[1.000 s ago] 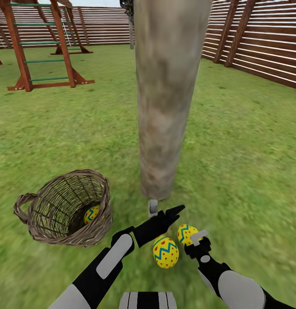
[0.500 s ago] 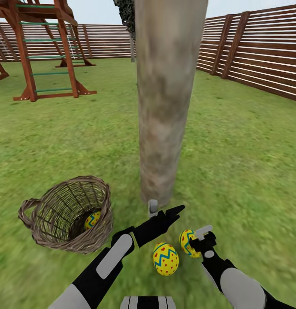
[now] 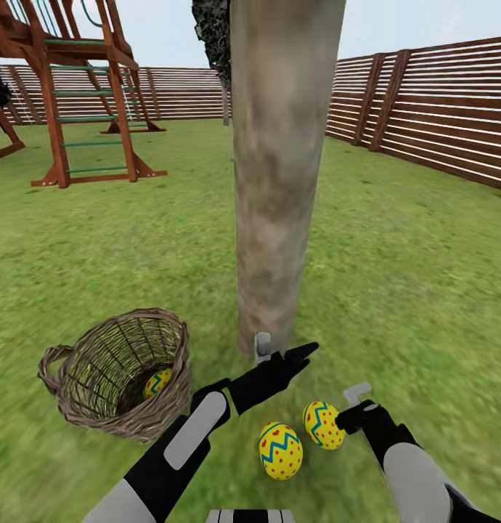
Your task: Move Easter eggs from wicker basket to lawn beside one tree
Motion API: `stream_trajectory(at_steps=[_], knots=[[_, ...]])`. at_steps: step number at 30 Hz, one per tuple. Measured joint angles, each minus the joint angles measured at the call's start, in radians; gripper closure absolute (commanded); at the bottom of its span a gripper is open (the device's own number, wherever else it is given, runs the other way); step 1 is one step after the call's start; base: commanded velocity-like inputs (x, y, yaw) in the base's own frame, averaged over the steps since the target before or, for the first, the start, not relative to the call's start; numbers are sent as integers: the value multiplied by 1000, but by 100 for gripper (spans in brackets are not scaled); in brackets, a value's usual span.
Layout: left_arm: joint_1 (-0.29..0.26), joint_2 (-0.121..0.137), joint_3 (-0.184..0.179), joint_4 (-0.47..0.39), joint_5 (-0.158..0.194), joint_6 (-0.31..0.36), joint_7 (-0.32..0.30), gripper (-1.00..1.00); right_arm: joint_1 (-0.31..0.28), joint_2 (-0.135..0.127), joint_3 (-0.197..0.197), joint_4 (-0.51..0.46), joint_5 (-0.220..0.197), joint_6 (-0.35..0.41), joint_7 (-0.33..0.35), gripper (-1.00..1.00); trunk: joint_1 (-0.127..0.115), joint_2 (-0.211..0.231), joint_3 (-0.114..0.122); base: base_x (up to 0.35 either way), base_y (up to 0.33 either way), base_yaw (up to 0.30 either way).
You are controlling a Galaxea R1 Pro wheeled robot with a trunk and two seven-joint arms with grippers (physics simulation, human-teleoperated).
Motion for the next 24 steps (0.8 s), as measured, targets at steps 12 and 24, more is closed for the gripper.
stream_trajectory(at_steps=[12,24], knots=[[-11,-10,-4,-26,6,7,64,-100,2,-6,-7,-295,3,96,892,-100,-5,3,46,-68,33,0],[-12,-5,-35,-28,8,5,63,-100,3,-5,-10,-314,1,97,919,-100,-10,6,93,-281,158,0]])
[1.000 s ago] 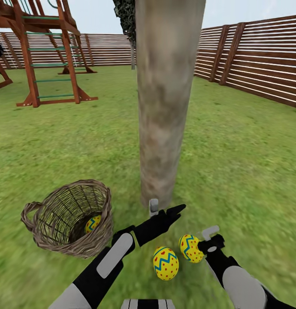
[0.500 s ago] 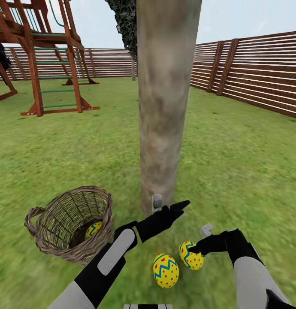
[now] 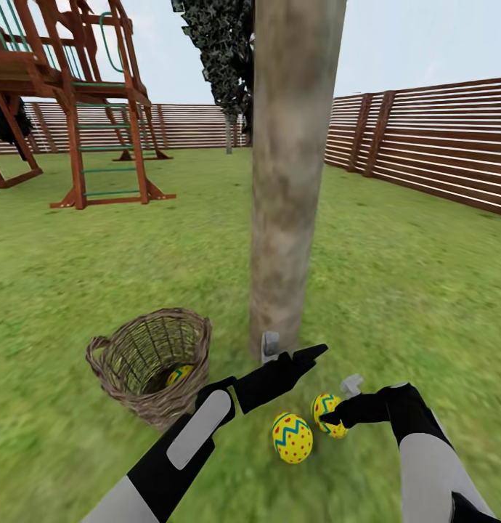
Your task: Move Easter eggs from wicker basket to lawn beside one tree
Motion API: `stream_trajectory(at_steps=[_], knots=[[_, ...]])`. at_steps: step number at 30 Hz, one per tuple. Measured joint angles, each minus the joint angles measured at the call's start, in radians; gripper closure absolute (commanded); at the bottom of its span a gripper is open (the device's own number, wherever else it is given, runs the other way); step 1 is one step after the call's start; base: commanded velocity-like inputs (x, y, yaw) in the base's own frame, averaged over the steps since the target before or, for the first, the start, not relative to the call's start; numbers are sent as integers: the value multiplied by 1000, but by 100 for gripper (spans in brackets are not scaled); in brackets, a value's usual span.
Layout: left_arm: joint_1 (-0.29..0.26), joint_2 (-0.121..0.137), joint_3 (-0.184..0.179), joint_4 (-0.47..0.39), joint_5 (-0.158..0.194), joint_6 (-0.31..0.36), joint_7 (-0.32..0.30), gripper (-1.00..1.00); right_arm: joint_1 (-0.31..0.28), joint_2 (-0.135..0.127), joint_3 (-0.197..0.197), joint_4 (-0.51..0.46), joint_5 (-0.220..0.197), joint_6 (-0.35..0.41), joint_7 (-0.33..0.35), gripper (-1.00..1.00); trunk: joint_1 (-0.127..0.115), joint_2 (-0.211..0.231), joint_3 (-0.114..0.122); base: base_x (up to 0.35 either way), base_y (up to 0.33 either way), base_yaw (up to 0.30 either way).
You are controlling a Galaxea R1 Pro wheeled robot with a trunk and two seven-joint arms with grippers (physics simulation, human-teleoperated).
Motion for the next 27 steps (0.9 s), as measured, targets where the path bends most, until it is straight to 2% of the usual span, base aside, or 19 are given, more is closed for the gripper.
stream_trajectory(at_steps=[10,27], knots=[[0,3,0,0,-1,-1,-2,-100,0,-1,0,3,0,0,-2,-100,-5,2,39,-277,168,0],[0,0,0,-1,-6,-2,2,-100,0,1,2,16,0,-8,-5,-100,-13,6,105,-17,11,0]])
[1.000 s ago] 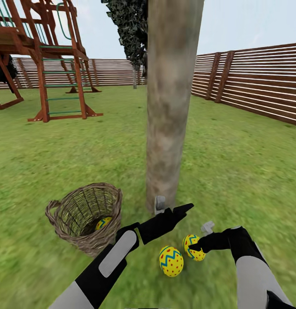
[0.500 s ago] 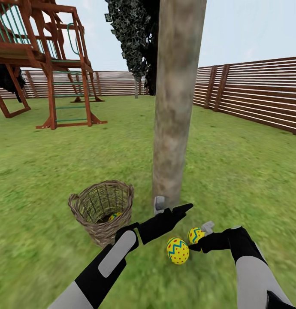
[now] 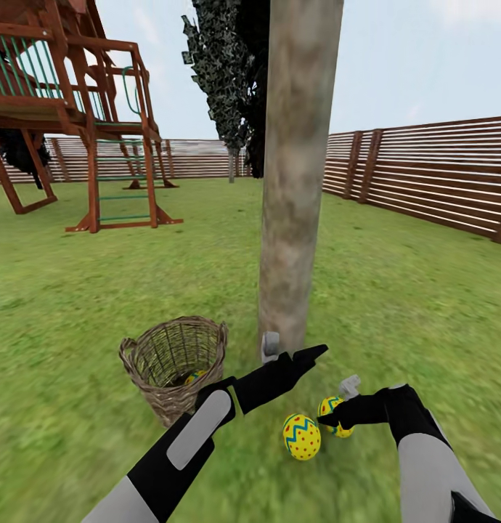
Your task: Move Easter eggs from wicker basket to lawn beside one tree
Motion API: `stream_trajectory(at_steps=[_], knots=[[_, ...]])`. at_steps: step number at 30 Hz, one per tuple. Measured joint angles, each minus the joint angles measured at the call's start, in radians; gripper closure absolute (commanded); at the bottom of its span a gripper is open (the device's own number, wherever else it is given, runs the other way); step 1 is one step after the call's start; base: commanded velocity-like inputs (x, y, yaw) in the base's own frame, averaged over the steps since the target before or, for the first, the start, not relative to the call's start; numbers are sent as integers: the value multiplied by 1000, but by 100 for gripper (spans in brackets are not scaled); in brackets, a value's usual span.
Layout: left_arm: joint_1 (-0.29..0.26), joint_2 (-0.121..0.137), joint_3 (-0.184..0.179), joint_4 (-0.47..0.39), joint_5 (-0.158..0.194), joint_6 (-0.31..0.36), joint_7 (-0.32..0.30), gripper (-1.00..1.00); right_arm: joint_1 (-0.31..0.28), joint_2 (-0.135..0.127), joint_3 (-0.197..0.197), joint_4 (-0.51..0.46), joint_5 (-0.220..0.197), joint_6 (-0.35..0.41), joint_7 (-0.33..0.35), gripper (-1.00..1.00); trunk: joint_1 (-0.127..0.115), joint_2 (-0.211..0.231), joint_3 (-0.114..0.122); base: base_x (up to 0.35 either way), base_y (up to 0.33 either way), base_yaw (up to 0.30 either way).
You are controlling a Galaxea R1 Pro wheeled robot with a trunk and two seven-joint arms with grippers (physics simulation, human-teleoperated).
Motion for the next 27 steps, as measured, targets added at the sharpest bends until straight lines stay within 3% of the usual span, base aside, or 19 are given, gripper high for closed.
stream_trajectory(at_steps=[23,27], knots=[[0,6,2,2,-2,-4,5,-100,0,9,0,3,-2,1,-2,-100,-10,6,89,0,0,0],[0,12,3,2,-3,-19,-7,-100,1,11,0,3,-1,0,-2,-100,-10,6,89,0,0,0]])
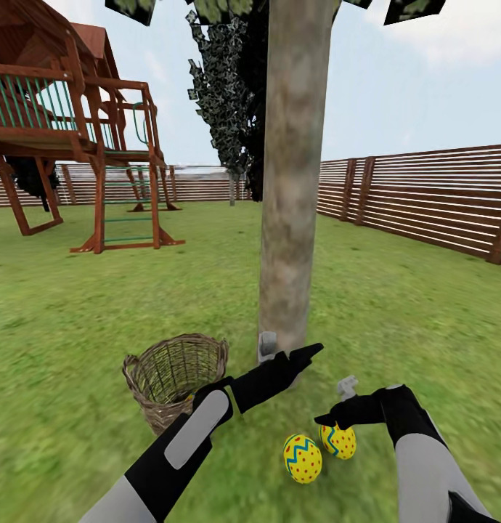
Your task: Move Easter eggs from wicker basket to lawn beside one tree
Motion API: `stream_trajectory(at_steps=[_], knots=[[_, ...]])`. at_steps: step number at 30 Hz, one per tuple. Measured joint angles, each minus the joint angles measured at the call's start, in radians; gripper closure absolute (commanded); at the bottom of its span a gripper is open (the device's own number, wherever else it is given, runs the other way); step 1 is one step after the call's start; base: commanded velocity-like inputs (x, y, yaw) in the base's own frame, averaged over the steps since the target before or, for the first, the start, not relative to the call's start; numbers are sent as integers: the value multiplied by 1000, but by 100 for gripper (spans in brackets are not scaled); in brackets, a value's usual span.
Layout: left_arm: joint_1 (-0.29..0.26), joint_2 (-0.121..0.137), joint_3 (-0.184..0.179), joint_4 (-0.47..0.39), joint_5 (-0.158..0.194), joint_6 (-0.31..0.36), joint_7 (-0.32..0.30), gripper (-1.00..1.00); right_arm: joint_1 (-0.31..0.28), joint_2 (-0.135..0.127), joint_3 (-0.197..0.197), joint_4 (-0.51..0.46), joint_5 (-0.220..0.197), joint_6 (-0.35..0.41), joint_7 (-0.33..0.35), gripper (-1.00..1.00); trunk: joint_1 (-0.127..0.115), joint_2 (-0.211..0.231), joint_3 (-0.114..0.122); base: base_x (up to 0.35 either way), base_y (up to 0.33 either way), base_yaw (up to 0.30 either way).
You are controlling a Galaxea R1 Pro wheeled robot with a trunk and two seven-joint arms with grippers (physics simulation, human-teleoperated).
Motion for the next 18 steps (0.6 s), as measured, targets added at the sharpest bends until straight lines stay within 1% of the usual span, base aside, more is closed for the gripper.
stream_trajectory(at_steps=[2,4,11,15,18], knots=[[0,0,0,1,0,0,0,-100,0,1,0,1,0,0,0,-100,0,0,0,22,25,0],[0,0,1,2,0,0,1,-100,0,1,0,1,0,0,0,-100,0,0,0,99,150,0],[0,0,1,6,1,-1,2,-100,1,0,0,2,-1,-1,0,-100,0,0,0,150,256,-5],[0,0,1,6,1,-1,2,-100,1,0,0,1,-2,-2,6,-100,0,0,3,142,279,-167],[0,0,1,5,2,-1,2,-100,1,0,0,1,-2,-3,6,-100,0,0,6,40,300,-206]])
